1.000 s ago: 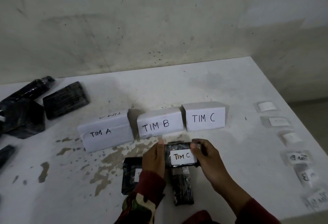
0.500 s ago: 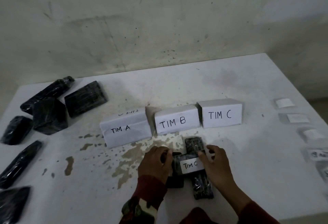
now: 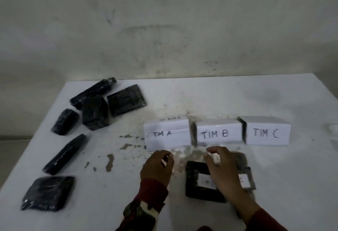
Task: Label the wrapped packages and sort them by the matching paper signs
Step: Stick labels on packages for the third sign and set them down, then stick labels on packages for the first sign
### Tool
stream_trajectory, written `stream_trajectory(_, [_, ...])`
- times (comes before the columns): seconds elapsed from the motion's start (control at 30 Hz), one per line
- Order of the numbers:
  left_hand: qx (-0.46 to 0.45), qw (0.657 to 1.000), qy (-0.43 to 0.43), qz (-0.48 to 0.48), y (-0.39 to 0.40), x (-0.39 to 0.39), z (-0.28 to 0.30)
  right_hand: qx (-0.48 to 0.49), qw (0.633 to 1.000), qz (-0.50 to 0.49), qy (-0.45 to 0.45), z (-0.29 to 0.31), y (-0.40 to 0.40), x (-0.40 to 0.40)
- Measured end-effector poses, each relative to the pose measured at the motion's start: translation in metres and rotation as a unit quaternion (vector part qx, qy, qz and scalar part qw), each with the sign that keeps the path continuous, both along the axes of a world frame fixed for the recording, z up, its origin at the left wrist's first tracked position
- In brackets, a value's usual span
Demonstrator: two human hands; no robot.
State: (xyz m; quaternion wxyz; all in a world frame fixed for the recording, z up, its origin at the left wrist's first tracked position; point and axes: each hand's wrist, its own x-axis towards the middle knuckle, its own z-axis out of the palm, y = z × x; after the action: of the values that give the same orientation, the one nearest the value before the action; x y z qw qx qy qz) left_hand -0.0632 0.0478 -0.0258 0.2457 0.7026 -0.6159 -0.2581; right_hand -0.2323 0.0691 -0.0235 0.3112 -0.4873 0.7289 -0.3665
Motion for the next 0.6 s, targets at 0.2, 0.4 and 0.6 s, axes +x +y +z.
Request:
stream_trajectory(0.2, [0.009,0.997,-0.023,0.072,-0.011,0.106,-0.006,-0.002,0.996,0.090,-0.006,0.000,-0.018,0.090])
stream_trajectory(0.4, [-0.026,0.987,-0.127,0.096,-0.003,0.203,-0.024,-0.001,0.981,0.194,0.025,-0.014,-0.030,0.174])
stream_trajectory(0.6, [0.095,0.958,-0.183,0.199,0.017,0.282,-0.039,0.055,0.966,0.248,0.042,-0.029,-0.029,0.231])
